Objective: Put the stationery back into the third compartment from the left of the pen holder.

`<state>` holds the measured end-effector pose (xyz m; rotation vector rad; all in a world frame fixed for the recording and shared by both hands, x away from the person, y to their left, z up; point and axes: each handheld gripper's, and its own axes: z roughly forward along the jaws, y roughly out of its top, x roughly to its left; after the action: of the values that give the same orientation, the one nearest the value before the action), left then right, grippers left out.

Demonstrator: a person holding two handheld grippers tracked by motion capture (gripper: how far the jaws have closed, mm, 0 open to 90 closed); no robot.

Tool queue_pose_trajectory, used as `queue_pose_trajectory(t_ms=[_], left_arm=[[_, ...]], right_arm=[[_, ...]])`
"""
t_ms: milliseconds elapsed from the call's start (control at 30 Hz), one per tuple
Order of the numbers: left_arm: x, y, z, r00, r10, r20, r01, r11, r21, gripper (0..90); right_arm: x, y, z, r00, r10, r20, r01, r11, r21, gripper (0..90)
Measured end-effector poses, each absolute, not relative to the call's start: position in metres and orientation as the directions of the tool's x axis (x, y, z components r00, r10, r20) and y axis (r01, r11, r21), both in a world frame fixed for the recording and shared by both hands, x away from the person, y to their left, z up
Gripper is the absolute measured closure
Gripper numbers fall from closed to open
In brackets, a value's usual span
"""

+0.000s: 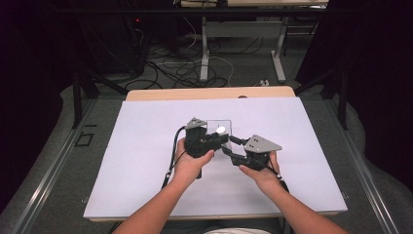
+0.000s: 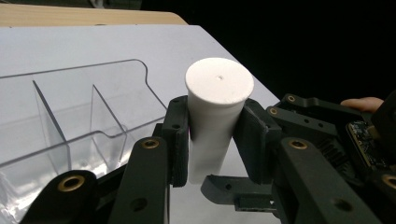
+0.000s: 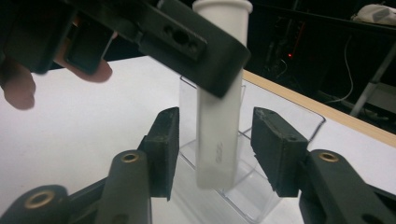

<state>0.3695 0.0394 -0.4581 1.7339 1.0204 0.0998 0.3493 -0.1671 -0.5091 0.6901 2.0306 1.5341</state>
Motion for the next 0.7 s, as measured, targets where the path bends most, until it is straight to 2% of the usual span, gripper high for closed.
queue_pose_trajectory(t_ms=[233,700], left_arm=[[0.381,0.039,-0.455,0.614,0.703,-0.36,0.56,-0.066,0.826,67.0],[0.399,0.031,-0.45,0.606,0.754,-0.255,0.489,-0.1,0.867,67.0]], right_arm=[[0.355,-0.174,-0.511,-0.729,0.681,-0.068,0.126,0.231,0.965,44.8],[0.363,-0.181,-0.515,-0.678,0.735,0.017,0.245,0.203,0.948,23.1]])
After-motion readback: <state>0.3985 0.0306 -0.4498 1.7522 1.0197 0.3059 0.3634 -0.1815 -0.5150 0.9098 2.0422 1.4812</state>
